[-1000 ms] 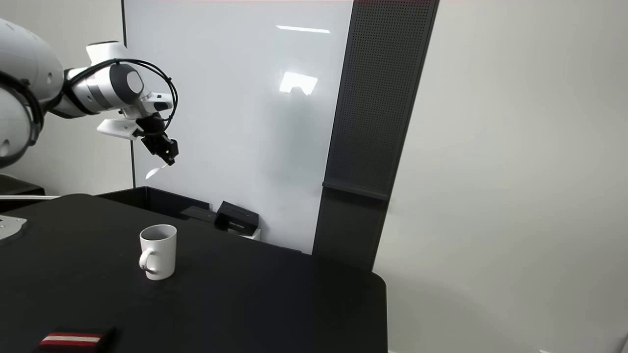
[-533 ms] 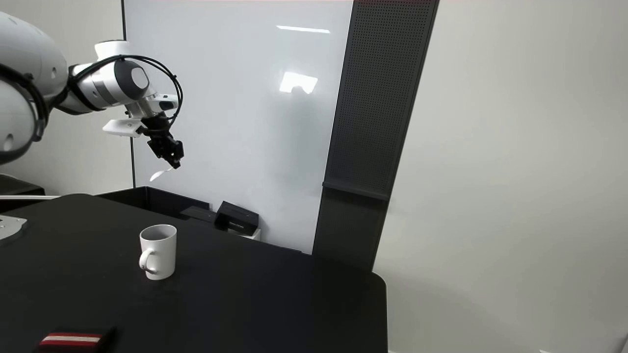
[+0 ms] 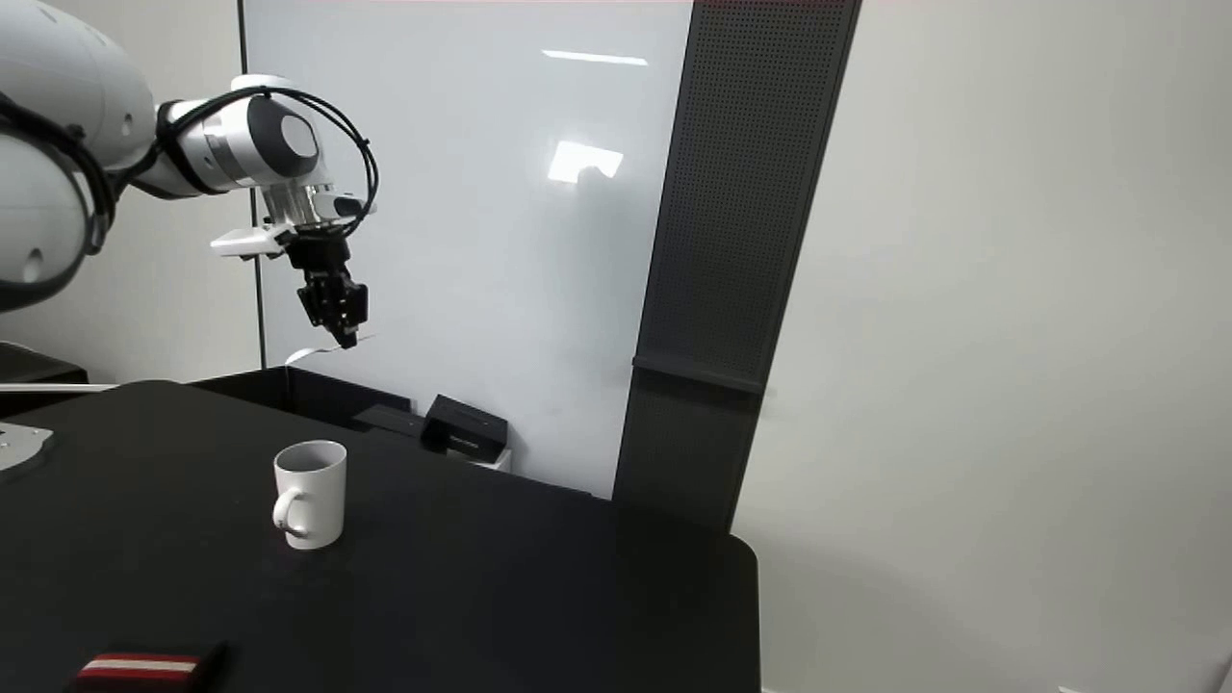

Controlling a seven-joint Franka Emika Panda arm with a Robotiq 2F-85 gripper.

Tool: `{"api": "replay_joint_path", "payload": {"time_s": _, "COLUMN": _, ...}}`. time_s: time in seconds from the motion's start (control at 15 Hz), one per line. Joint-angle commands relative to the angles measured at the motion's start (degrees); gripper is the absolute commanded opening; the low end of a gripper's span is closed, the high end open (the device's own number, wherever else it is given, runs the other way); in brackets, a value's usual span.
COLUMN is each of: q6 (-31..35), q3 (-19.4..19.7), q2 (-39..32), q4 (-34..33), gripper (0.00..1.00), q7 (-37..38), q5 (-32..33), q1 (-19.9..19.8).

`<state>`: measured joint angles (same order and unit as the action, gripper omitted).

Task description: Put the spoon in the mug

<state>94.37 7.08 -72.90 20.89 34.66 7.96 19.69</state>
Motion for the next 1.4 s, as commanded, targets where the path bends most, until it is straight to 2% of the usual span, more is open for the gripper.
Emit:
{"api": "replay_joint_path", "payload": {"time_s": 0.0, "q6": -7.5, "q3": -4.0, "q2": 2.8, "q4": 1.4, "gripper": 0.02, "q7": -3.2, "q5": -4.2, "q1": -2.1}}
{"api": "replay_joint_path", "payload": {"time_s": 0.33, "q6": -18.5, "q3": -8.0, "q2": 4.0, "q4": 2.1, "gripper": 0.02, "q7": -2.2, "q5": -10.5, "q1": -5.6}}
{"api": "replay_joint_path", "payload": {"time_s": 0.67, "q6": -23.6, "q3": -10.2, "q2": 3.1, "q4": 1.9, "gripper": 0.02, "q7": 0.0, "q5": -15.3, "q1": -9.6}}
{"api": "replay_joint_path", "payload": {"time_s": 0.8, "q6": -25.8, "q3": -10.9, "q2": 1.4, "q4": -0.1, "gripper": 0.02, "q7": 0.6, "q5": -17.0, "q1": -11.2}}
{"api": "replay_joint_path", "payload": {"time_s": 1.13, "q6": -27.3, "q3": -13.0, "q2": -1.0, "q4": -0.1, "gripper": 0.02, "q7": 3.0, "q5": -21.6, "q1": -14.4}}
{"api": "replay_joint_path", "payload": {"time_s": 1.33, "q6": -25.4, "q3": -13.9, "q2": -1.3, "q4": 1.8, "gripper": 0.02, "q7": 4.7, "q5": -24.3, "q1": -15.3}}
